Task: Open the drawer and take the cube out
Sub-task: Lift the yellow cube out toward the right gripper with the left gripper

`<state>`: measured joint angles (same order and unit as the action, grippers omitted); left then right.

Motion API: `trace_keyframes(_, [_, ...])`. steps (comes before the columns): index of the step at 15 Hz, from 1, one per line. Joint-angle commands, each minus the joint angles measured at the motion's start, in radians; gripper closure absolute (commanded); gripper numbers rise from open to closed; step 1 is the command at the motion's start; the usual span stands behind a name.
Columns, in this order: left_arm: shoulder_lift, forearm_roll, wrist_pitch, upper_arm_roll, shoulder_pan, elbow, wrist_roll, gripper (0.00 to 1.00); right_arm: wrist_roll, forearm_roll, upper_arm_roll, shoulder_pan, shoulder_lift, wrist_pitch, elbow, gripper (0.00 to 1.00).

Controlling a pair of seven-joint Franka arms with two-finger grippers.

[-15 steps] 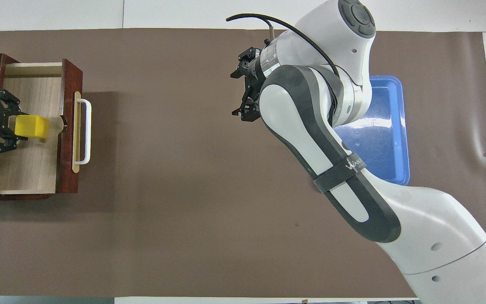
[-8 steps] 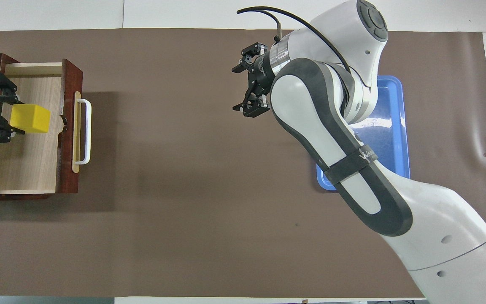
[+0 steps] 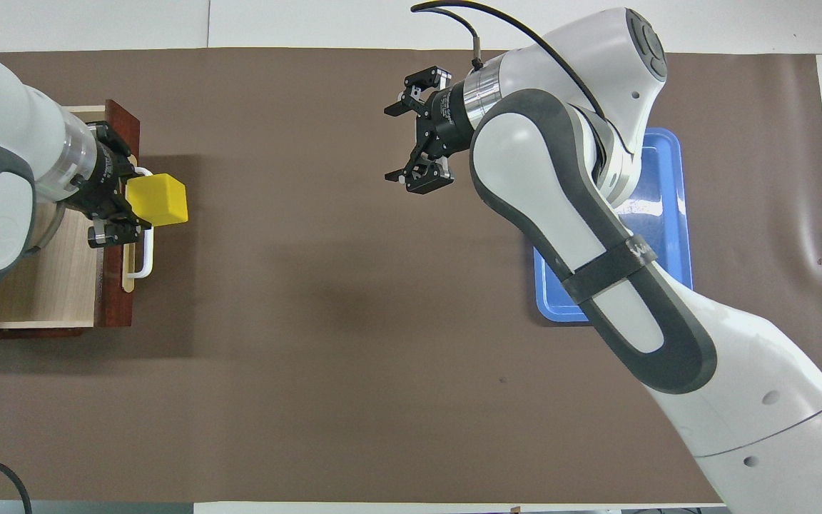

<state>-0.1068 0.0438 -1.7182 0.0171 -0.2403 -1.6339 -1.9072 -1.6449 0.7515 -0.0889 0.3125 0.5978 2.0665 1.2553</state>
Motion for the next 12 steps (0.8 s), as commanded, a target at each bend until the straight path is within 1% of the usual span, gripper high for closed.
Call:
trace_keyframes(1, [0.027, -0.041, 0.002, -0.014, -0.065, -0.038, -0.074, 1.0, 0.072, 0.058, -0.003, -0.021, -0.039, 0.017, 0.059, 0.02])
trace_keyframes(4, [0.048, -0.041, -0.084, -0.016, -0.134, -0.09, -0.182, 1.0, 0.095, 0.077, -0.003, -0.019, -0.05, 0.015, 0.085, 0.02])
trace_keyframes(7, [0.055, -0.041, -0.116, -0.014, -0.162, -0.118, -0.191, 1.0, 0.171, 0.083, -0.005, -0.021, -0.082, 0.003, 0.153, 0.02])
trace_keyframes(9, [0.05, -0.041, -0.129, -0.014, -0.172, -0.129, -0.191, 1.0, 0.186, 0.101, -0.005, -0.019, -0.095, -0.009, 0.179, 0.02])
trace_keyframes(12, [0.053, -0.039, -0.158, -0.014, -0.194, -0.178, -0.194, 1.0, 0.217, 0.101, -0.005, -0.026, -0.113, -0.012, 0.223, 0.02])
